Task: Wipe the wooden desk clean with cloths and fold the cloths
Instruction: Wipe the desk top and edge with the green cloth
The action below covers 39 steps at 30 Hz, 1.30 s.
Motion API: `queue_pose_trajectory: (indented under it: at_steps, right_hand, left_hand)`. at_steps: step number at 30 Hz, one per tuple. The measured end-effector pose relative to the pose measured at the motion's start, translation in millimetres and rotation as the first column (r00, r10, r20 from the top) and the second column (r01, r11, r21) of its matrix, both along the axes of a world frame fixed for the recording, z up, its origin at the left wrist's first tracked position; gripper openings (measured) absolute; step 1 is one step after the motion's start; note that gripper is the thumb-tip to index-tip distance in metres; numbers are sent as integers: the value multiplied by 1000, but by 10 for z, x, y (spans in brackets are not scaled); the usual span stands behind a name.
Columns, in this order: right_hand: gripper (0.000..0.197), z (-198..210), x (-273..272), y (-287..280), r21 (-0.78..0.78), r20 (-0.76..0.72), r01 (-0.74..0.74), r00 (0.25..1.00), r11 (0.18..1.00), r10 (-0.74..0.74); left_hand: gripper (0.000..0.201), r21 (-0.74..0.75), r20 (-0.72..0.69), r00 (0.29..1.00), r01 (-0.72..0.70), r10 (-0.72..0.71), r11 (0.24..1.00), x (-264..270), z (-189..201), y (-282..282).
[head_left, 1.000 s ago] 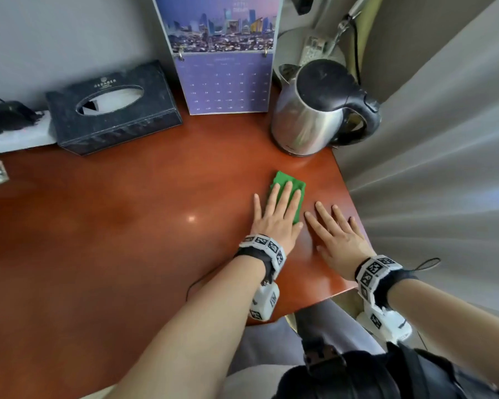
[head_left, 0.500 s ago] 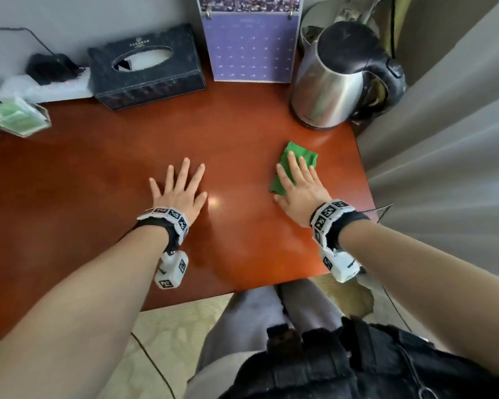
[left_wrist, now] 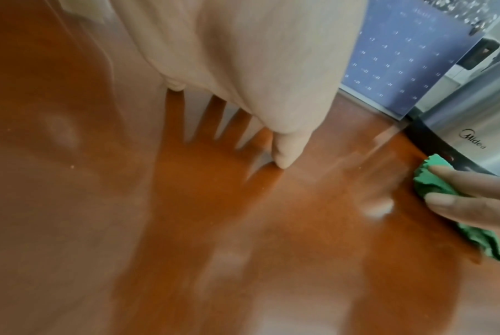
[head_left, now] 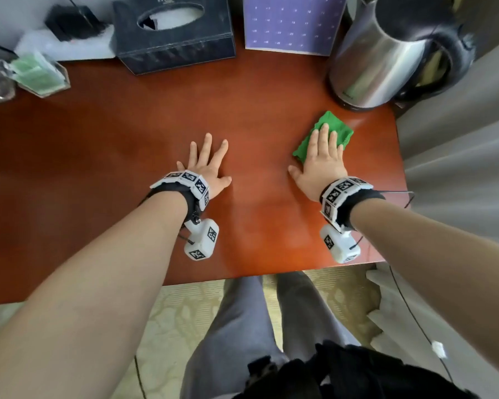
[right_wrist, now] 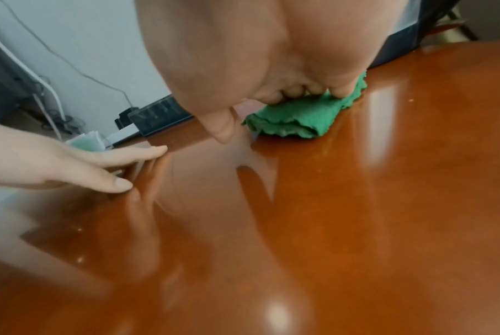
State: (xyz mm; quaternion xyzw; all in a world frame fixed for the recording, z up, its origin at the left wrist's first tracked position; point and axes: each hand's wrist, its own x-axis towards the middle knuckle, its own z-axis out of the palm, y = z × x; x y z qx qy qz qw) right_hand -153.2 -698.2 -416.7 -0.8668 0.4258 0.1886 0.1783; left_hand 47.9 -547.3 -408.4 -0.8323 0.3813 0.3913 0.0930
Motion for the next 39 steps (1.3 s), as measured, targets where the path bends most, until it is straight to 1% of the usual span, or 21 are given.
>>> queue_pose_trajectory:
  at_steps: [2, 5, 7, 10, 12, 14, 15, 16, 17, 19, 21, 22, 23, 25, 27, 28, 29, 32, 34, 36, 39]
  right_hand:
    - [86, 49, 84, 82, 7, 6, -1, 1000, 1000, 1]
    - [80, 93, 190, 273, 31, 46, -82, 996, 996, 81]
    - [78, 102, 288, 458, 56, 80, -94, 993, 994, 90]
    - [75, 105, 545, 749, 79, 121, -24, 993, 997, 15]
    - [72, 98, 782, 913, 89, 140, 35, 989, 995, -47]
    - [62, 95, 1008, 1082, 115, 168, 66, 982, 991, -84]
    - [56, 86, 1099, 1157, 123, 182, 68, 979, 990, -90]
    - [50, 83, 1161, 1230, 135, 188, 71, 978, 988, -96]
    - [45, 81, 1195, 1295, 146, 191, 74, 976, 987, -102]
    - [41, 65, 1180, 1366, 172, 201, 80, 973, 982, -114]
    - [48, 83, 1074, 1348, 208, 214, 100, 966, 973, -145]
    - [55, 93, 988, 1306, 211, 218, 115, 962, 971, -162]
    - [65, 108, 888, 1252, 188, 216, 160, 956, 969, -199]
    - [85, 136, 662, 1130, 117, 183, 324, 922, 939, -341]
    - [99, 165, 489, 1007, 82, 154, 510, 842, 856, -516]
    - [102, 172, 440, 945, 77, 135, 571, 806, 817, -576]
    - [103, 169, 427, 879, 74, 112, 602, 787, 795, -607]
    - [100, 113, 581, 639, 66, 61, 590, 803, 805, -593]
    - [102, 73, 812, 510, 62, 45, 594, 801, 802, -597]
    - [102, 40, 1096, 364, 55, 54, 589, 804, 806, -592]
    - [98, 35, 1598, 167, 48, 79, 500, 861, 864, -503]
  left_hand:
    - [78, 3, -32, 999, -1, 1, 1000, 23, 14, -7]
    - [77, 18, -71, 997, 18, -16, 1000, 104, 39, -22]
    - [78, 28, -94, 995, 20, -17, 999, 126, 41, -21]
    - [79, 17, -170, 985, 25, -22, 1000, 167, 65, -37]
    - [76, -21, -244, 969, 26, -30, 999, 278, 122, -48]
    - [69, -79, -319, 946, 30, -54, 996, 480, 217, -21]
    - [66, -100, -323, 944, 45, -75, 994, 617, 254, 9]
    - [65, -117, -304, 948, 61, -94, 991, 767, 281, 54]
    - [65, -124, -252, 962, 79, -108, 989, 925, 296, 112]
    - [69, -116, -75, 988, 125, -134, 985, 1243, 286, 262]
    - [76, -90, 77, 990, 127, -120, 988, 1537, 237, 413]
    - [79, -71, 115, 990, 91, -82, 993, 1652, 213, 489]
    - [83, -55, 130, 990, 59, -52, 997, 1752, 191, 531]
    - [90, -20, 125, 992, 31, -28, 999, 1863, 134, 598]
    - [98, 6, 113, 992, 51, -52, 999, 1873, 84, 642]
    - [101, 17, 98, 993, 61, -62, 998, 1859, 63, 654]
    - [104, 27, 78, 995, 63, -65, 998, 1852, 50, 659]
    - [110, 65, 9, 997, 81, -81, 995, 1940, 56, 653]
    - [118, 94, -55, 992, 115, -110, 989, 2052, 85, 679]
    - [125, 111, -86, 985, 157, -148, 981, 2129, 83, 685]
    - [129, 133, -76, 985, 162, -153, 978, 2125, 69, 662]
